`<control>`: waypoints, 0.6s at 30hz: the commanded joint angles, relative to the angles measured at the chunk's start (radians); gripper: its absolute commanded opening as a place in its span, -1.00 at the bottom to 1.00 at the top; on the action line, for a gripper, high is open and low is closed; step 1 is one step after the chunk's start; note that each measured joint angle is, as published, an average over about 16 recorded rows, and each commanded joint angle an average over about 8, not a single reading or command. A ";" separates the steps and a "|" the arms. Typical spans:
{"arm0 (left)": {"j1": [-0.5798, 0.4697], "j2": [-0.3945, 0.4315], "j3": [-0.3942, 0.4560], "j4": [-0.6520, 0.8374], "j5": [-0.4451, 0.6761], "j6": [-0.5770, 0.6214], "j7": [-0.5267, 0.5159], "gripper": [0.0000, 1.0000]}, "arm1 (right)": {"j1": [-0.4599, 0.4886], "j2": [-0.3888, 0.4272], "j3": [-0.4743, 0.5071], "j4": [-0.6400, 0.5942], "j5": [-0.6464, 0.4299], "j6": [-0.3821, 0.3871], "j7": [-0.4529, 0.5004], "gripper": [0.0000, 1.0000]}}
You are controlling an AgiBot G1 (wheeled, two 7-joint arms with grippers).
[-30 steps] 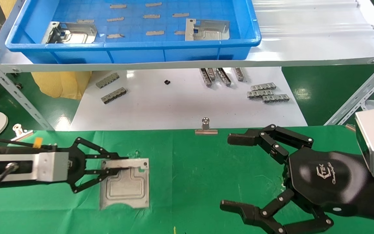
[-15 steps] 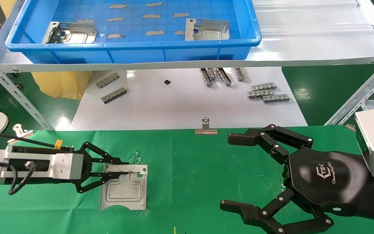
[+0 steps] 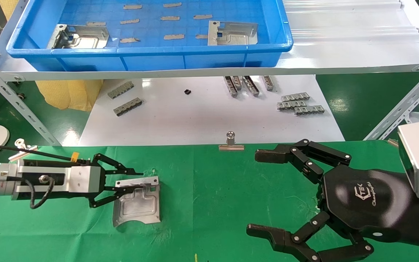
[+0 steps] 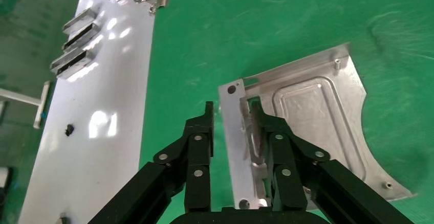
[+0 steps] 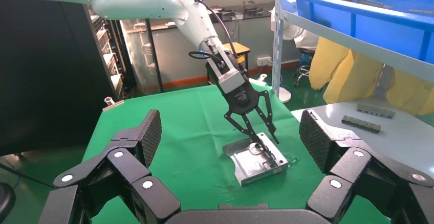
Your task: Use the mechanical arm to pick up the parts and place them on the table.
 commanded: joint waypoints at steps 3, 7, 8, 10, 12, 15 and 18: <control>-0.003 0.010 -0.007 0.034 -0.014 0.030 0.014 1.00 | 0.000 0.000 0.000 0.000 0.000 0.000 0.000 1.00; 0.004 0.005 -0.012 0.053 -0.042 0.088 -0.031 1.00 | 0.000 0.000 0.000 0.000 0.000 0.000 0.000 1.00; 0.009 0.003 -0.012 0.056 -0.051 0.096 -0.052 1.00 | 0.000 0.000 0.000 0.000 0.000 0.000 0.000 1.00; 0.025 -0.005 -0.016 0.062 -0.077 0.104 -0.110 1.00 | 0.000 0.000 0.000 0.000 0.000 0.000 0.000 1.00; 0.039 -0.012 -0.020 0.067 -0.102 0.107 -0.169 1.00 | 0.000 0.000 0.000 0.000 0.000 0.000 0.000 1.00; 0.064 -0.022 -0.030 0.078 -0.142 0.110 -0.246 1.00 | 0.000 0.000 0.000 0.000 0.000 0.000 0.000 1.00; 0.076 -0.025 -0.036 0.087 -0.163 0.112 -0.277 1.00 | 0.000 0.000 0.000 0.000 0.000 0.000 0.000 1.00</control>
